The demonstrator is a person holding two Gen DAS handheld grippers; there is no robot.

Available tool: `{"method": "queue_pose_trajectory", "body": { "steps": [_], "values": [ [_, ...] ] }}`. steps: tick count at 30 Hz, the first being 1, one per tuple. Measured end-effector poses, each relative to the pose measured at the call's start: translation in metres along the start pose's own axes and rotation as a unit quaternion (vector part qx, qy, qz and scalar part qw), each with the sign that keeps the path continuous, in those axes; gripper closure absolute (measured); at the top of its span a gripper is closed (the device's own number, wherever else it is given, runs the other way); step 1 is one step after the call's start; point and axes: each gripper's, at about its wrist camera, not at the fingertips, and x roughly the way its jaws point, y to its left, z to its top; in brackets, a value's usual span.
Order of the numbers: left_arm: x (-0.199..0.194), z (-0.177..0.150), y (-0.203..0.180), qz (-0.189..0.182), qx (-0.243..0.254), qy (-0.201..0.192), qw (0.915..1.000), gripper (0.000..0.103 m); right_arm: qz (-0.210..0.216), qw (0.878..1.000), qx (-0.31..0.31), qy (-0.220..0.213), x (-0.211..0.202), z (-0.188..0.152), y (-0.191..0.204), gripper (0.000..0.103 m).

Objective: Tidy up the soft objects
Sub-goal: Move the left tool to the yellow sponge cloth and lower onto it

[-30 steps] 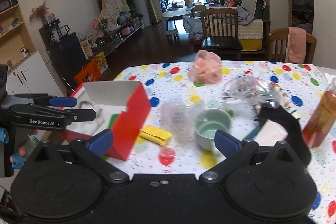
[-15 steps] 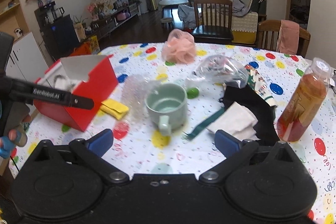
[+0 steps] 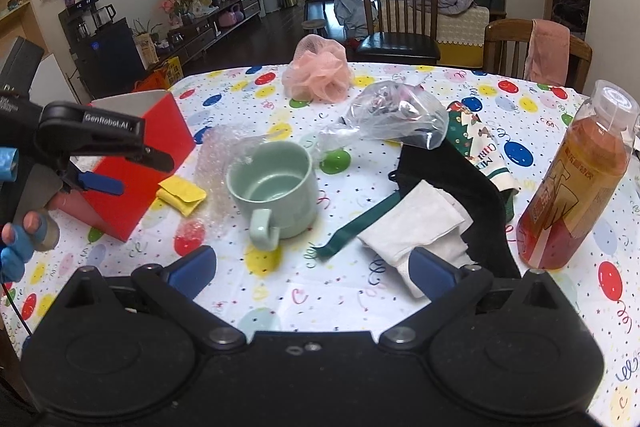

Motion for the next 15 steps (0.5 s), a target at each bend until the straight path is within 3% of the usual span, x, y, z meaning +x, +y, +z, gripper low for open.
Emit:
{"method": "queue_pose_trajectory", "body": {
  "steps": [5, 15],
  "values": [
    [0.015, 0.008, 0.002, 0.021, -0.064, 0.003, 0.9977, 0.019, -0.006, 1.000, -0.002, 0.003, 0.007, 0.001, -0.011, 0.001],
    [0.052, 0.010, 0.000, 0.077, -0.111, 0.017, 0.9907, 0.019, -0.006, 1.000, -0.003, 0.021, 0.026, -0.003, -0.026, 0.006]
  ]
}}
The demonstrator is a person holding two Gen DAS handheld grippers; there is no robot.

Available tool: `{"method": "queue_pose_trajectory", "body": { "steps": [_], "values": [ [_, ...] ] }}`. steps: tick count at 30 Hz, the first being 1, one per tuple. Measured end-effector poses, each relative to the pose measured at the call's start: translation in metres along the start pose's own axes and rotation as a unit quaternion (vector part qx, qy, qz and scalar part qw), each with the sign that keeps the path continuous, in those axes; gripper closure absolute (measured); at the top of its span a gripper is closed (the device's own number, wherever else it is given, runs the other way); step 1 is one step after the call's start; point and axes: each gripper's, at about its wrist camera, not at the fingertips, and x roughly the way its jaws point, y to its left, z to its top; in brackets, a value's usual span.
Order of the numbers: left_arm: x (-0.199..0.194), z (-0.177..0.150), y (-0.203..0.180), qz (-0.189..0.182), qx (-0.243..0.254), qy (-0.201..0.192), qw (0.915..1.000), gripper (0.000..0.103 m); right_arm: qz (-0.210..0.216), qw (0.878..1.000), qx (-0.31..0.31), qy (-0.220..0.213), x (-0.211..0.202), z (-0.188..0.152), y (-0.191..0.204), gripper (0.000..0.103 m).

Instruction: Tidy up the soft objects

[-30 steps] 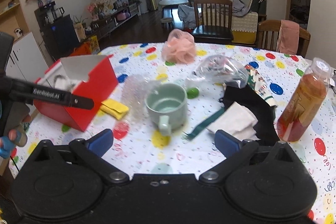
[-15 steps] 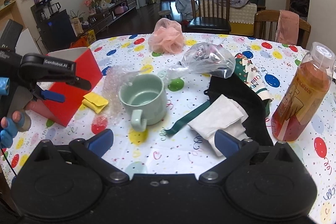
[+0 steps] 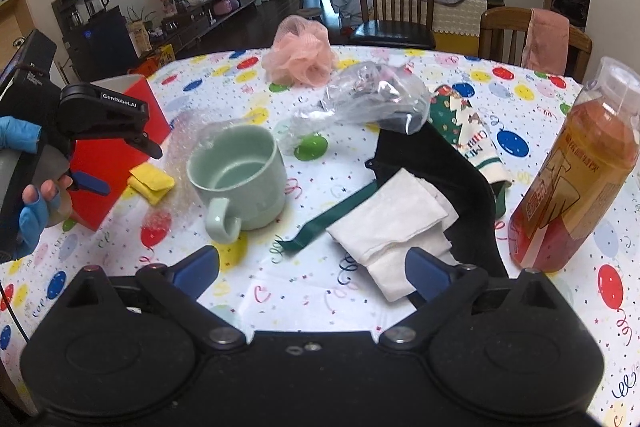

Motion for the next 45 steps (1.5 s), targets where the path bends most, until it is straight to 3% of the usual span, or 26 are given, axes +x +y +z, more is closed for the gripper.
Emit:
{"method": "queue_pose_trajectory", "body": {
  "steps": [16, 25, 28, 36, 45],
  "values": [
    [0.038, 0.009, 0.000, 0.041, -0.022, 0.008, 0.9989, 0.022, -0.036, 0.999, -0.002, 0.022, 0.040, 0.007, -0.020, 0.020],
    [0.041, 0.011, 0.002, 0.047, -0.018, 0.008, 0.9987, 0.037, -0.069, 0.997, -0.016, 0.027, 0.066, 0.010, -0.021, 0.023],
    [0.039, 0.011, 0.003, 0.040, -0.017, 0.008, 0.9990, 0.050, -0.081, 0.996, -0.024, 0.036, 0.075, 0.009, -0.020, 0.030],
    [0.035, 0.010, 0.009, 0.026, -0.019, 0.013, 0.9994, 0.056, -0.101, 0.994, -0.024, 0.037, 0.075, 0.006, -0.021, 0.063],
    [0.013, 0.003, 0.018, -0.012, -0.001, 0.018, 0.9998, 0.060, -0.099, 0.995, -0.008, 0.014, 0.049, 0.006, -0.023, 0.077]
  ]
}}
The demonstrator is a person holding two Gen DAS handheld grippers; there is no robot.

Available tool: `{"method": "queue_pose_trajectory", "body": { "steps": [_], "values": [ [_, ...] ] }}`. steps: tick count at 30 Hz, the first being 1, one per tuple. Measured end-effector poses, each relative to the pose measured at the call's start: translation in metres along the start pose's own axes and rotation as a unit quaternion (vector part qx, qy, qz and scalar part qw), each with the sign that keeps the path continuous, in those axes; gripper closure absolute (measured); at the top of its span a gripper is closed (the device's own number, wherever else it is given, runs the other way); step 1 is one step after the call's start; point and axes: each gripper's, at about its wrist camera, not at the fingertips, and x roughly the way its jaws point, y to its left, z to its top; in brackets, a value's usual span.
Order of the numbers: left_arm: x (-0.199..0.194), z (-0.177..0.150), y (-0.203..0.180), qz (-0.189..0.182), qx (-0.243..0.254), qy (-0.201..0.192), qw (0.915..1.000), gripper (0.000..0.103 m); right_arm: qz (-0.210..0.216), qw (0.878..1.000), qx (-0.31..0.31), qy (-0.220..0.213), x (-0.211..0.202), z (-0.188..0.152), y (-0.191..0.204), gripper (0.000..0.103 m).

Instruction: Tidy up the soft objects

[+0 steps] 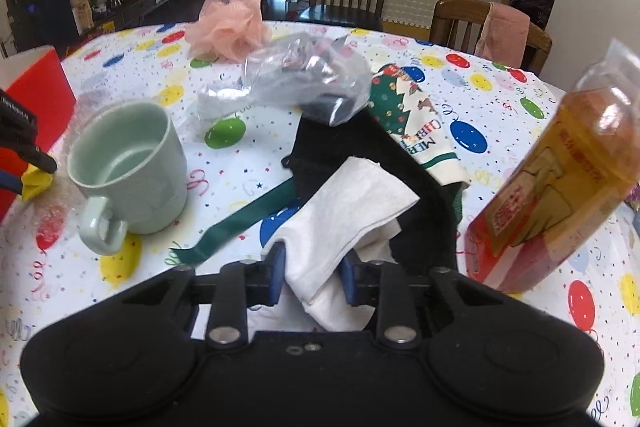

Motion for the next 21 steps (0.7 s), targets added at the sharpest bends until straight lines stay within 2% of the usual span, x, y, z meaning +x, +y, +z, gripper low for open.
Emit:
{"method": "queue_pose_trajectory", "body": {
  "steps": [6, 16, 21],
  "values": [
    [-0.017, -0.008, 0.005, -0.026, 0.028, 0.001, 0.9993, 0.062, 0.016, 1.000, 0.012, -0.013, -0.024, -0.001, -0.006, 0.082],
    [-0.041, -0.017, 0.010, -0.068, 0.078, -0.010, 0.9946, 0.067, 0.045, 0.998, 0.034, -0.040, -0.068, 0.001, -0.016, 0.082],
    [-0.045, -0.022, 0.018, -0.080, 0.083, 0.001, 0.9933, 0.069, 0.063, 0.997, 0.035, -0.041, -0.081, -0.007, -0.024, 0.082]
  ]
}}
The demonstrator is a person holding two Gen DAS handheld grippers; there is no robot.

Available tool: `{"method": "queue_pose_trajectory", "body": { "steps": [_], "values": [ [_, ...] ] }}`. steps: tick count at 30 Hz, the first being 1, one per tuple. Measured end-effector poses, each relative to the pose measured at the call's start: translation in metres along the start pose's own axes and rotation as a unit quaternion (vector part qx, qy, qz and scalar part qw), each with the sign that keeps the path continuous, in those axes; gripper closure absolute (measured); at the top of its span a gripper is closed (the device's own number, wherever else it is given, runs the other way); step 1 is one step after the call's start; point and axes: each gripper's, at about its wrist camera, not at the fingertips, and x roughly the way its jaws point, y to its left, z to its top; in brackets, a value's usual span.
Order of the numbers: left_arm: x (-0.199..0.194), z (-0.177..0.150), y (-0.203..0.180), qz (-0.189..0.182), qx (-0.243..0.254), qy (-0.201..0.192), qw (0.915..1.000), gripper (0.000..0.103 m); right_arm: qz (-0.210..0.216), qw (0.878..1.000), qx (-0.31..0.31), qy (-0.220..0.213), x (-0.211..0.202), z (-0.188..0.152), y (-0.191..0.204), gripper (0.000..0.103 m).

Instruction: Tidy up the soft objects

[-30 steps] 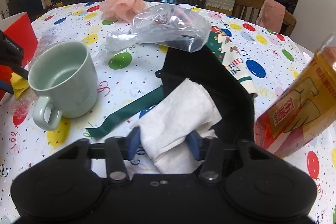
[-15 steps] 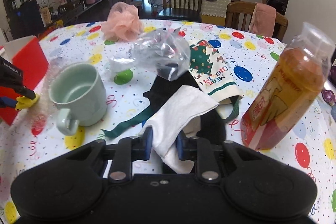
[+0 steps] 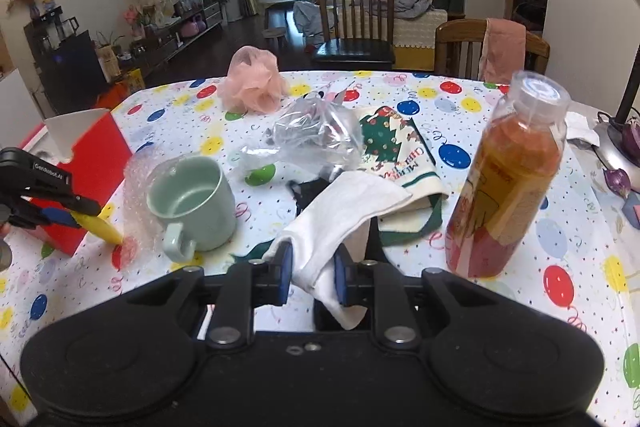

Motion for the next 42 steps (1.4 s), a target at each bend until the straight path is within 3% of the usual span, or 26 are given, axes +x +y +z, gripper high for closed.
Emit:
{"method": "queue_pose_trajectory", "body": {
  "steps": [7, 11, 17, 25, 29, 33, 34, 35, 37, 42],
  "values": [
    [-0.008, -0.009, 0.007, -0.009, 0.013, 0.009, 0.9998, 0.069, 0.025, 0.999, -0.001, 0.027, 0.003, -0.028, 0.006, 0.077],
    [-0.014, -0.015, 0.005, -0.015, 0.029, 0.006, 0.9994, 0.073, 0.022, 0.999, -0.002, 0.026, 0.003, -0.037, 0.014, 0.085],
    [-0.031, -0.017, -0.004, -0.044, 0.074, -0.012, 0.9962, 0.080, 0.038, 0.999, 0.011, -0.004, -0.021, -0.026, 0.019, 0.090],
    [-0.029, -0.011, 0.005, -0.063, 0.091, 0.015, 0.9937, 0.082, 0.056, 0.998, 0.011, -0.020, -0.049, -0.009, 0.032, 0.090],
    [-0.024, -0.018, -0.002, -0.060, 0.140, 0.017, 0.9882, 0.081, 0.034, 0.999, -0.009, -0.021, -0.053, -0.007, 0.033, 0.088],
    [-0.016, -0.024, -0.021, -0.066, 0.218, 0.005, 0.9736, 0.075, 0.012, 1.000, 0.008, -0.002, -0.045, -0.016, 0.018, 0.088],
    [-0.012, -0.025, -0.026, -0.065, 0.243, 0.005, 0.9679, 0.068, 0.010, 1.000, 0.010, 0.004, -0.044, -0.019, 0.016, 0.088],
    [-0.008, -0.028, -0.031, -0.062, 0.266, 0.005, 0.9619, 0.053, 0.013, 1.000, 0.013, 0.011, -0.042, -0.023, 0.014, 0.088],
    [-0.003, -0.032, -0.039, -0.062, 0.313, -0.001, 0.9478, 0.033, 0.016, 0.999, 0.021, 0.021, -0.038, -0.030, 0.013, 0.088],
    [0.012, -0.028, -0.051, -0.073, 0.395, 0.021, 0.9155, 0.031, 0.017, 0.999, 0.032, 0.033, -0.033, -0.040, 0.011, 0.088]
  ]
}}
